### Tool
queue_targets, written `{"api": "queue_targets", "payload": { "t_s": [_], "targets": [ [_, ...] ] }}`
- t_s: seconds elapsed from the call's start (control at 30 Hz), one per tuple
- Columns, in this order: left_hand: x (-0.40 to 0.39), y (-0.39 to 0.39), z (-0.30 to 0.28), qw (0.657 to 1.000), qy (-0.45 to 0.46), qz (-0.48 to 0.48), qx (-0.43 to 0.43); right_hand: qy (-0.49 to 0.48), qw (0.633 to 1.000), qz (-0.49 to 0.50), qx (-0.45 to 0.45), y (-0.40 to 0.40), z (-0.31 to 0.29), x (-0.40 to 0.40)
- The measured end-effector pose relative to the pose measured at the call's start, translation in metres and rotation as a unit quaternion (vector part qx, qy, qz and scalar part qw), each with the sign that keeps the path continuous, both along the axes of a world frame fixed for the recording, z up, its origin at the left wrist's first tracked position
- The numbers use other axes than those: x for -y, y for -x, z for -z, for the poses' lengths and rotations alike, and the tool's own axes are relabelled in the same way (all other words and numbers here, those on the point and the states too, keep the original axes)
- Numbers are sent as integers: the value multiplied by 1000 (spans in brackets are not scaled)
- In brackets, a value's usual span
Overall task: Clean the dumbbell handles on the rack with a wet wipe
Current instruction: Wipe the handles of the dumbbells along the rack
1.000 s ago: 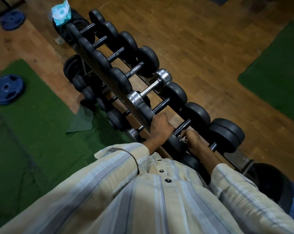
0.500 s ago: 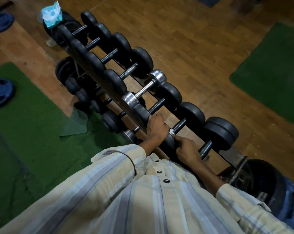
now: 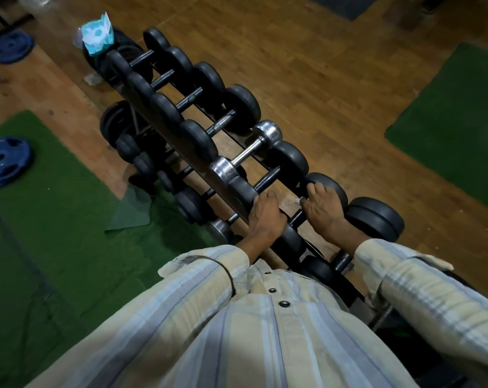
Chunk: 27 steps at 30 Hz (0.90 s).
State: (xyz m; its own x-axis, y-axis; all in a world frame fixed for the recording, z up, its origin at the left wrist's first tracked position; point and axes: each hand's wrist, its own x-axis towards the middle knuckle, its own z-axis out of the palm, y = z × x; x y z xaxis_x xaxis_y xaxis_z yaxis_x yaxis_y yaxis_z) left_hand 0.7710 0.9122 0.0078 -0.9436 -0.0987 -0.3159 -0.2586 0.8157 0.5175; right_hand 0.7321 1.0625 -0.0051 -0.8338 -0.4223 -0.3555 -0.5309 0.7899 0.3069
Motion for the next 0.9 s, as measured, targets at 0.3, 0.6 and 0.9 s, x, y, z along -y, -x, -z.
{"api": "queue_targets", "payload": {
  "t_s": [0.3, 0.6, 0.9],
  "targets": [
    [-2, 1, 2, 1000, 18, 0, -2, 179, 972, -42, 147, -21, 13, -19],
    [-4, 2, 3, 1000, 25, 7, 2, 391, 863, 287, 140, -47, 45, -28],
    [-5, 2, 0, 1000, 22, 6, 3, 698, 204, 646, 230, -22, 21, -8]
  ]
}}
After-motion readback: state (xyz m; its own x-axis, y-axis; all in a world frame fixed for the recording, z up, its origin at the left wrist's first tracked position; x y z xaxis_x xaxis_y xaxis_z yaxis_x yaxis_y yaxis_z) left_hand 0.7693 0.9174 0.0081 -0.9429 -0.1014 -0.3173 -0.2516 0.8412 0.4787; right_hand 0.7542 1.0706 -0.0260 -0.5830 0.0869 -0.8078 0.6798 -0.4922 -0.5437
